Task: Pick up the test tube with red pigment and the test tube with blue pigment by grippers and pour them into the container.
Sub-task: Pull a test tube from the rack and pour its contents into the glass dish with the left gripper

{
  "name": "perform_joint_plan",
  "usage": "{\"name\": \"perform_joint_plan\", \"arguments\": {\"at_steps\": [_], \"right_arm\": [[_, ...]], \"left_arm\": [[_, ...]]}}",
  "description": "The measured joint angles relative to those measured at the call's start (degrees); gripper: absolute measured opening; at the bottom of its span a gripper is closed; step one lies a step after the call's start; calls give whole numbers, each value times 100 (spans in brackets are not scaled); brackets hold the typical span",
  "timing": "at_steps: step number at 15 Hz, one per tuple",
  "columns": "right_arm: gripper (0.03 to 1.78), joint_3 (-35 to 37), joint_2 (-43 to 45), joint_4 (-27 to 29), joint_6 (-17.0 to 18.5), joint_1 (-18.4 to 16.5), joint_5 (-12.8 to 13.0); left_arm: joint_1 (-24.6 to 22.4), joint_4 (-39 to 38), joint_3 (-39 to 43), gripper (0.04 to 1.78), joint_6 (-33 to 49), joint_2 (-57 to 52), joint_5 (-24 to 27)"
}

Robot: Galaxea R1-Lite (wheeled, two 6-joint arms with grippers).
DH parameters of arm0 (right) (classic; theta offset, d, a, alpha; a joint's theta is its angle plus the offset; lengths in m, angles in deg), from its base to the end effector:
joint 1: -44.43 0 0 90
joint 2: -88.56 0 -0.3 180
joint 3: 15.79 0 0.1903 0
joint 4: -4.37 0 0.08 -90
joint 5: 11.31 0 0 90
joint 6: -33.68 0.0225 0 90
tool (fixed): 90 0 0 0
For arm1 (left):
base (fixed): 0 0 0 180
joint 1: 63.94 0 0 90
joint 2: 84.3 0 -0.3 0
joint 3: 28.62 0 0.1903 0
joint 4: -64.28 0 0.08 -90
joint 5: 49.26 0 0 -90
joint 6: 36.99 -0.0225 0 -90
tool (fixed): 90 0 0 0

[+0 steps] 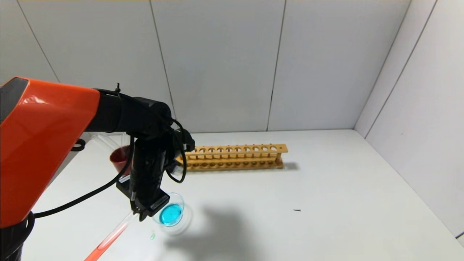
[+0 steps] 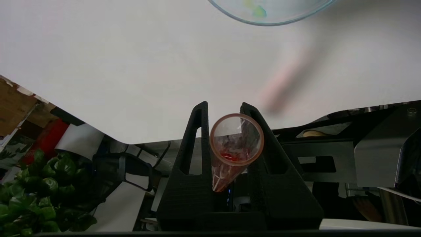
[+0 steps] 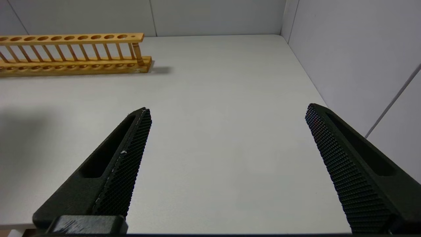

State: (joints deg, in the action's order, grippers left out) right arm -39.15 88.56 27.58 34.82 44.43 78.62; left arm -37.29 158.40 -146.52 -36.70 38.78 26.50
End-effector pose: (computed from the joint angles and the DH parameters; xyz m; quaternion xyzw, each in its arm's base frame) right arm -0.0228 0.0000 0.0757 0.0099 -0.0013 0.0006 0.9999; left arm 0.3035 -0.1461 0.1337 0.2646 0.7143 -0.0682 0.6443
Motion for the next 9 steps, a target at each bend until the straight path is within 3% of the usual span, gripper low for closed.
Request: {"name": "perform_joint_plan", "arguments": {"at_steps": [9], "right_arm": [[171, 0, 0, 0, 0, 0, 0]], "left_arm": [[66, 282, -373, 34, -2, 294, 2]]}}
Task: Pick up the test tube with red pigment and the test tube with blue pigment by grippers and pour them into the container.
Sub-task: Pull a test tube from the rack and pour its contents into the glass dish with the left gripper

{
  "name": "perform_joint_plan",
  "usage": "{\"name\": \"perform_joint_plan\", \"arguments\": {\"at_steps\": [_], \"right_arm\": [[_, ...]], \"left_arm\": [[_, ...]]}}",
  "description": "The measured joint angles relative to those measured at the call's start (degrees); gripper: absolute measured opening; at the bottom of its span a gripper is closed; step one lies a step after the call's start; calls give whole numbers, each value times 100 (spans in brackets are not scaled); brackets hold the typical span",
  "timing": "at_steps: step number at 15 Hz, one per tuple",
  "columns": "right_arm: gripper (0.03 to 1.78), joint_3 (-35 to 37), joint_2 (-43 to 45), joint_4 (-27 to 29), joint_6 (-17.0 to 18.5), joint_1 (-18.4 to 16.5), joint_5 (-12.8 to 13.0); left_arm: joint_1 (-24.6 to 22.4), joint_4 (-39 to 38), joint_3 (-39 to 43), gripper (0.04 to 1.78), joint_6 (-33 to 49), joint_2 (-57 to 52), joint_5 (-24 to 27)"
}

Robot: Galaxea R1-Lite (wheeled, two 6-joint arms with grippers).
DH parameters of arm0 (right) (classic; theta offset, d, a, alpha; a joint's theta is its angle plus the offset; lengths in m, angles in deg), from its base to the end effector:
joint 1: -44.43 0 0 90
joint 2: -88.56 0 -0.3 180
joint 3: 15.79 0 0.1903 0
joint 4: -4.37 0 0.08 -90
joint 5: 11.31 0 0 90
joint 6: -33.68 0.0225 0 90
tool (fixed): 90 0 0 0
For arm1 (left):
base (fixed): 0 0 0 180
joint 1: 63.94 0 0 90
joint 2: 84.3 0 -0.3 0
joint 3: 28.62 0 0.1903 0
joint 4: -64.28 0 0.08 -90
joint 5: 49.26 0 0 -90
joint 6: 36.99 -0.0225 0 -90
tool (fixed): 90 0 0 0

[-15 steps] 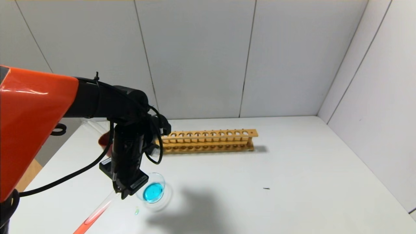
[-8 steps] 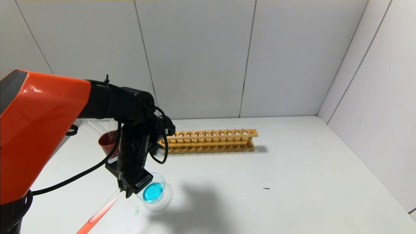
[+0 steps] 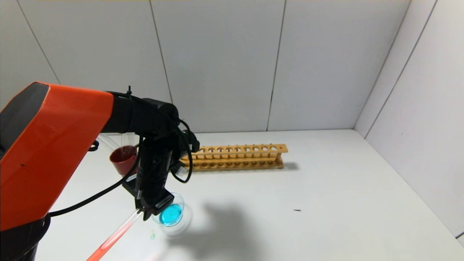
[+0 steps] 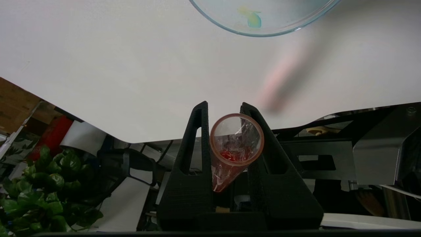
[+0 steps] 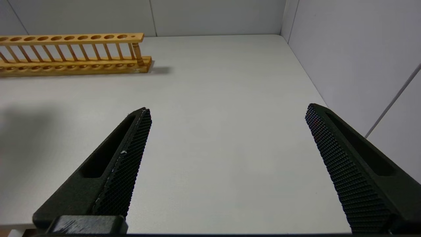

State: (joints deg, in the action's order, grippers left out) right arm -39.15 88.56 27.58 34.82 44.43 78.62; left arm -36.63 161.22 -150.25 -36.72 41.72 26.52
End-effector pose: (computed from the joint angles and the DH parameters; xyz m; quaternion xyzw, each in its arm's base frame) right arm -0.0228 0.0000 0.0757 0.0099 -0.0013 0.0006 0.9999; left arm 0.3101 -0.1539 0.1283 0.2727 0.7234 -0.0705 0.6304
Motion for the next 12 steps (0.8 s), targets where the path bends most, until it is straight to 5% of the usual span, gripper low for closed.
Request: {"name": "perform_joint_plan", "arguments": {"at_steps": [12], "right_arm": [[171, 0, 0, 0, -2, 0, 0]], "left_arm": [[11, 402, 6, 34, 11, 59, 5]]}}
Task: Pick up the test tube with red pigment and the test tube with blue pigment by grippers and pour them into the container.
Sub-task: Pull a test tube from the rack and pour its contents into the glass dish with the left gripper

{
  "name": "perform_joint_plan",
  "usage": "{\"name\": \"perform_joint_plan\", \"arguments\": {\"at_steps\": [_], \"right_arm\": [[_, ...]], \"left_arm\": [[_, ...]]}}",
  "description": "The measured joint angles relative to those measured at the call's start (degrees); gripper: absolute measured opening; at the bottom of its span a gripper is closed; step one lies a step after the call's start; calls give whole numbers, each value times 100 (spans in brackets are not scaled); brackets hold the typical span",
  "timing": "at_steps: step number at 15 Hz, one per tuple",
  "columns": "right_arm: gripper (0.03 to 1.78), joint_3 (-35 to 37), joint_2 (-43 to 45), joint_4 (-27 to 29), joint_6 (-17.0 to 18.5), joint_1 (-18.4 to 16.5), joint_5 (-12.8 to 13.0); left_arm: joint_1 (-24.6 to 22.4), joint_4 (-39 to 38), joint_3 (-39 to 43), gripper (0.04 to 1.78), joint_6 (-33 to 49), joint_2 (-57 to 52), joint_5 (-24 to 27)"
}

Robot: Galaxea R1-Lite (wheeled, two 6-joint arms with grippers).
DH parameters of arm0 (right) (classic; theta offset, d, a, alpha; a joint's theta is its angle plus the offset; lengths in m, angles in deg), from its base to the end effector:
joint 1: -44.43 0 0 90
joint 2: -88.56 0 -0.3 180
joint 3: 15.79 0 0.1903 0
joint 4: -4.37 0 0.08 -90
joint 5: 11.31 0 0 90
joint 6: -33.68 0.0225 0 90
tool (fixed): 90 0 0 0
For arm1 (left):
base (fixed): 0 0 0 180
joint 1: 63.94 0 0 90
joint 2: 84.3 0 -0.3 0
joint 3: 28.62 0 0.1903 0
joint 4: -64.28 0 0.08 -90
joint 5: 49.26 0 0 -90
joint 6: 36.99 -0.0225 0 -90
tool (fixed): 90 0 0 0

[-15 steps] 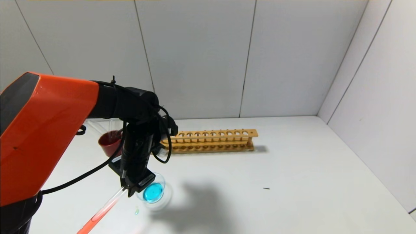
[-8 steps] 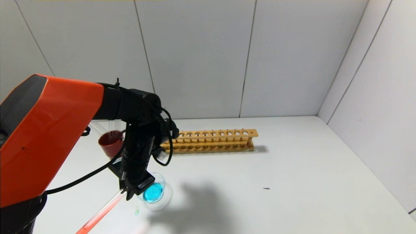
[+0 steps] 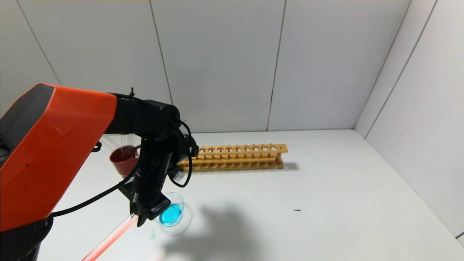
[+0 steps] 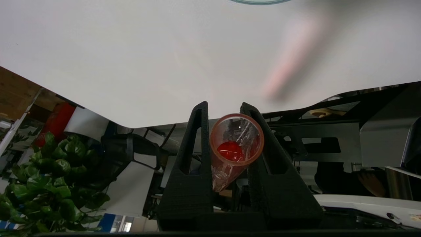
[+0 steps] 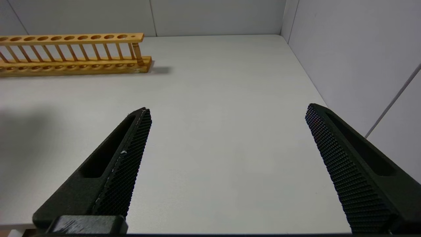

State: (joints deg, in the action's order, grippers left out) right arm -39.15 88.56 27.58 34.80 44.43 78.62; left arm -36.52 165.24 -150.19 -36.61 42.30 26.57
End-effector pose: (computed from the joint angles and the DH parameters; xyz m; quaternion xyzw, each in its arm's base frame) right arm -0.0228 0.0000 0.0757 0.0098 -0.0013 0.0006 1.0000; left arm 0.3047 -0.1519 0.1263 0.2815 0.7468 -0.0670 0.5988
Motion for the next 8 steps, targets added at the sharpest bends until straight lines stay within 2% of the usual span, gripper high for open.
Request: {"name": "perform_joint_plan", "arguments": {"at_steps": [8], "right_arm": [[171, 0, 0, 0, 0, 0, 0]], "left_arm": [[23, 201, -22, 34, 2, 105, 0]]}}
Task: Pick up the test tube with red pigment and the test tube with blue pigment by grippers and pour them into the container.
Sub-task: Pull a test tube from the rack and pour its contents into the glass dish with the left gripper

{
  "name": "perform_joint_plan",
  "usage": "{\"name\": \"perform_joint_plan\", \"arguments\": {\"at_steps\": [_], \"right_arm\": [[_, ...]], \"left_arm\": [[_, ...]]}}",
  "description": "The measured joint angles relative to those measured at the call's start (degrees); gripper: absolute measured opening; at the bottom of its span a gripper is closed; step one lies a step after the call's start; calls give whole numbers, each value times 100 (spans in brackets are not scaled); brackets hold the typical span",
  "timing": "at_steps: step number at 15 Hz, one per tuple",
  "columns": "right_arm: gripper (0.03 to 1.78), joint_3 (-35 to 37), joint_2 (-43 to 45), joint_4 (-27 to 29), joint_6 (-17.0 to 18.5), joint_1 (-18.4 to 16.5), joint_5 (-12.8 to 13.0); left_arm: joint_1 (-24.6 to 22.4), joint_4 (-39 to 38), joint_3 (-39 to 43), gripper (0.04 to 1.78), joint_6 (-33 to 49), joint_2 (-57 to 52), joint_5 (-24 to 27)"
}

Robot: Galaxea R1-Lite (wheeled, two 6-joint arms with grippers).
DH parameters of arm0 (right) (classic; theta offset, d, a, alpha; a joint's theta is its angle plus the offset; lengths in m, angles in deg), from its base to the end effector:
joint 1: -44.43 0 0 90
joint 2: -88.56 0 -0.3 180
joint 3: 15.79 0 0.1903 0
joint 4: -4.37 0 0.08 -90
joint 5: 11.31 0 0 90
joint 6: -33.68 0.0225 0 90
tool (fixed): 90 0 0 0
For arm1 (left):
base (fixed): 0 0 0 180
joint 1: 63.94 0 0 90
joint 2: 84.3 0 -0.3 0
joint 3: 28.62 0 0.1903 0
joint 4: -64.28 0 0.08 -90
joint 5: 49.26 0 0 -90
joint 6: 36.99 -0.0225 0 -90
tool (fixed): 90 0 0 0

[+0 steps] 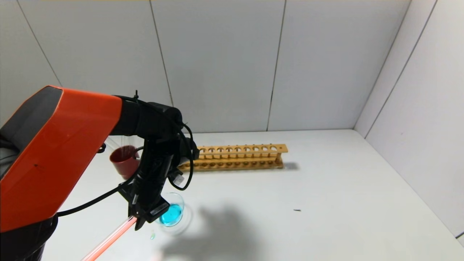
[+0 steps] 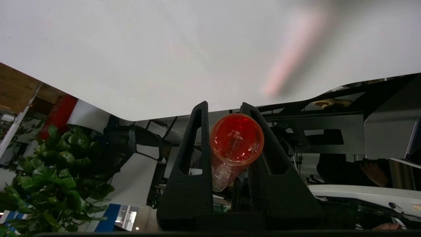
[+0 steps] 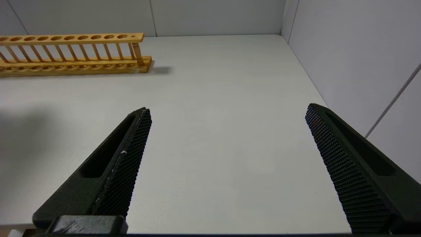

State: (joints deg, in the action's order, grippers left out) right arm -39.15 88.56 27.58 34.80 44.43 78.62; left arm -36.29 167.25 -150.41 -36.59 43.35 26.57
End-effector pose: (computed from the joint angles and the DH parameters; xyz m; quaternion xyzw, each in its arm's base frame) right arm -0.0228 0.0000 0.0757 0.0098 -0.0013 0.0006 1.0000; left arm 0.3035 -0.1528 0.1217 0.2882 0.7599 -0.0656 0.5789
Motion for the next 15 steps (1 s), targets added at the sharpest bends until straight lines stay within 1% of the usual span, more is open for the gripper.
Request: {"name": "perform_joint_plan", "arguments": {"at_steps": [11, 15], "right_arm": [[171, 0, 0, 0, 0, 0, 0], [171, 0, 0, 0, 2, 0, 0]], "left_arm": [[66, 162, -301, 34, 9, 210, -2], [66, 494, -744, 34, 12, 402, -5]]}}
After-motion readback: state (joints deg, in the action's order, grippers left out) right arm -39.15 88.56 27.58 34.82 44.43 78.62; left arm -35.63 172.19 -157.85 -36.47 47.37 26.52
